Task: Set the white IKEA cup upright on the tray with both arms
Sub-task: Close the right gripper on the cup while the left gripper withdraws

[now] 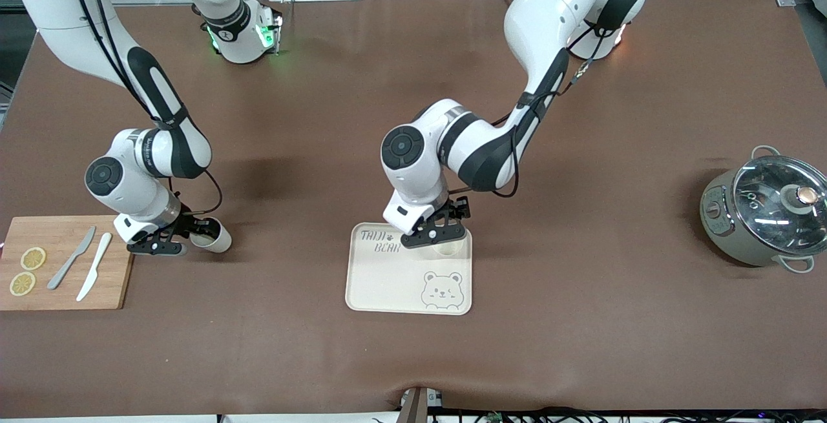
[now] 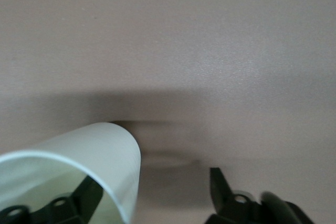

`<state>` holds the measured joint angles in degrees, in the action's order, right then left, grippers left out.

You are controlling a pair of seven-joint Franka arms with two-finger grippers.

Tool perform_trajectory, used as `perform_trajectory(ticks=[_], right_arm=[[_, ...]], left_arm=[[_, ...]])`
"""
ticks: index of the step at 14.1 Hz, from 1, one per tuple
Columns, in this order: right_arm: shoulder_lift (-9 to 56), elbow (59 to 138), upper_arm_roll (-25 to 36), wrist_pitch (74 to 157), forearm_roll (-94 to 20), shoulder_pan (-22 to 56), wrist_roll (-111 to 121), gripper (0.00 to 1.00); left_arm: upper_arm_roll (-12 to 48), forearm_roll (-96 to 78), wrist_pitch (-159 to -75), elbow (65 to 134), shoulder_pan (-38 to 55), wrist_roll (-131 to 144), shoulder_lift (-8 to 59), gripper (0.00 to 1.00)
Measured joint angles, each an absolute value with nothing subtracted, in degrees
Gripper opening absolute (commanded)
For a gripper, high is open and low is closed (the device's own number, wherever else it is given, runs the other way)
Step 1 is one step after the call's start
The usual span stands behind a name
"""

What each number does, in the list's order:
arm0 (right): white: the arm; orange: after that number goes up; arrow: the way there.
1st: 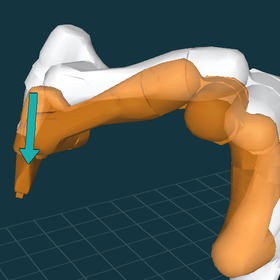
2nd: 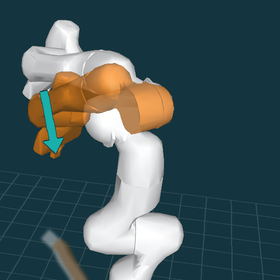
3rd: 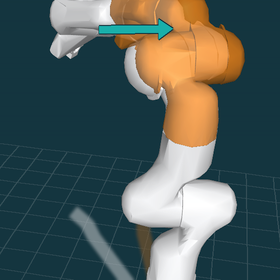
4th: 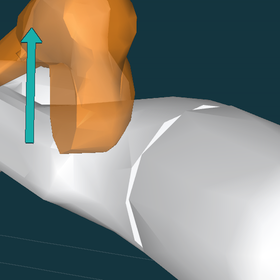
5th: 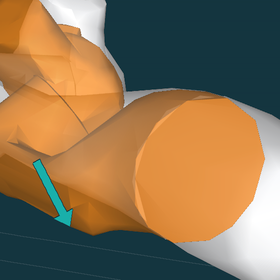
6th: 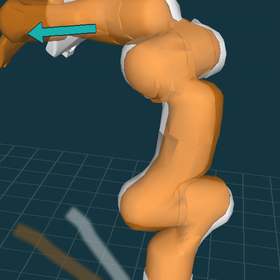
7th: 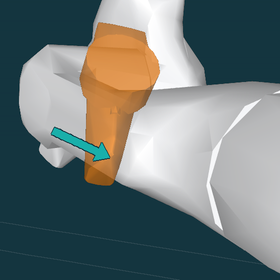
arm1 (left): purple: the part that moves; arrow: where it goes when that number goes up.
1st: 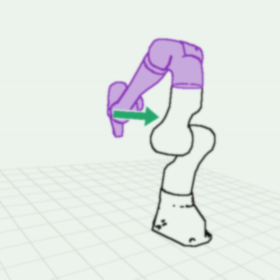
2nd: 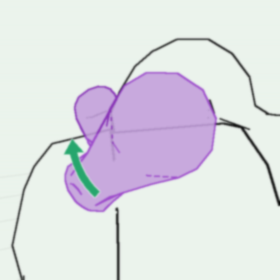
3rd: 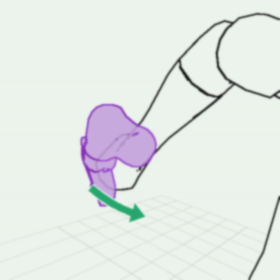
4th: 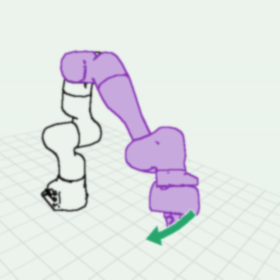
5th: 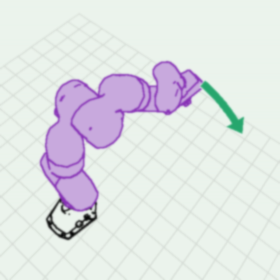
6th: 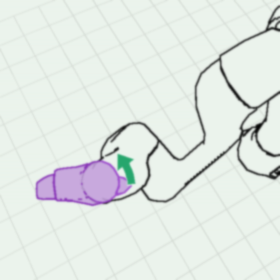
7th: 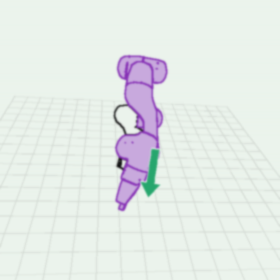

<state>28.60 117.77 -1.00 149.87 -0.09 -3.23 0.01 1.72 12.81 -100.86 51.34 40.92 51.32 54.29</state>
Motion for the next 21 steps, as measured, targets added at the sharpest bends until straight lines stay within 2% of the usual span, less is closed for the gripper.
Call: perform_trajectory(ticks=[1, 2, 4, 5, 13, 21], right_arm=[[27.61, 116.48, -1.02, 146.19, -0.09, -3.17, 0.00, 1.00], [26.31, 114.71, -0.98, 141.14, -0.09, -3.21, 0.00, 1.00], [23.74, 110.88, -0.84, 132.51, -0.09, -3.42, 0.00, 1.00], [22.91, 109.79, -0.78, 130.73, -0.09, -3.54, 0.00, 1.00], [23.96, 109.52, -0.60, 133.16, -0.09, -3.72, 0.00, 1.00], [25.99, 109.59, -0.61, 136.88, -0.09, -3.68, 0.00, 1.00]], left_arm=[[1.71, 12.76, -99.55, 51.26, 40.90, 50.76, 53.49, 0.94], [1.70, 12.72, -97.98, 51.14, 40.81, 49.95, 52.59, 1.00], [1.61, 11.63, -95.15, 51.00, 40.25, 47.73, 50.32, 1.00], [1.58, 11.14, -94.04, 51.00, 39.75, 46.96, 49.14, 1.00], [1.40, 10.55, -89.71, 51.05, 34.84, 36.72, 42.35, 1.00], [1.12, 8.92, -81.96, 51.26, 20.60, 12.38, 32.80, 1.00]])
